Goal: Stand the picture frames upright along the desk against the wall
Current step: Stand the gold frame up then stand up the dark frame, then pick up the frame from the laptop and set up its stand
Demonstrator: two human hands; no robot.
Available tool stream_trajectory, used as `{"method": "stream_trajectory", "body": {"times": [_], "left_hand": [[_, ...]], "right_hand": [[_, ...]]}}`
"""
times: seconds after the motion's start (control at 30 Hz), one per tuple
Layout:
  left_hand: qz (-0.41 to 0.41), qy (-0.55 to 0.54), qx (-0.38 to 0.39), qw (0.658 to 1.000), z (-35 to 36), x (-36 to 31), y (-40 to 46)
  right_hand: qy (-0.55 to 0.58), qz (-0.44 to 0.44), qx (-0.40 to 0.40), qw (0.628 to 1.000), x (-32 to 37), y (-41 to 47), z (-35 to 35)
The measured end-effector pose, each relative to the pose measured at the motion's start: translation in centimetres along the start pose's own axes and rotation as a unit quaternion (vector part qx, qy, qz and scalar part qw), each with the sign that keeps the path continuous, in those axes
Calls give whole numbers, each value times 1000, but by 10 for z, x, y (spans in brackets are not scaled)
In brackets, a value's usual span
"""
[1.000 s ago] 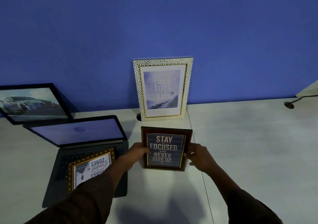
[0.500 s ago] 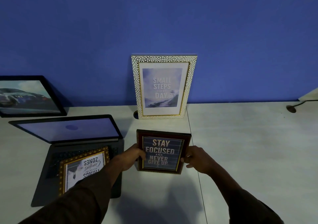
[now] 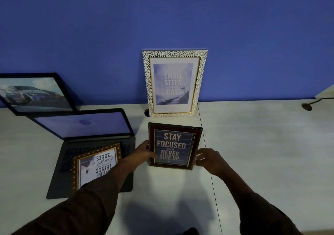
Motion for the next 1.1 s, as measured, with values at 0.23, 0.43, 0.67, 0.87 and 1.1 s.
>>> {"method": "stream_trajectory", "body": {"times": [0.23,0.43,0.67,0.87,1.1], "left_hand": [[22,-16,-52,998,-13,35,-40],[39,-18,-106,993,-41,70,-85],[50,-19,-155,986,-106,127,-166],[-40,-37,-221,974,-187,218,-229],[-84,-73,-264,958,-234,254,-266]], "right_hand": [[-16,75,38,996,-23,-31,45],[-3,51,60,997,7,-53,100],[19,23,54,998,74,-71,178],[64,10,43,997,141,-71,230],[25,-19,58,998,201,-66,254]]}}
Point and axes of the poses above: each hand's wrist, its own y-axis towards the middle knuckle, its own z-axis out of the palm, x = y × z, the point moved 10 cm from there along y, towards the middle knuckle, and after that the axes turned 5 degrees about x, right-handed, at the moved point
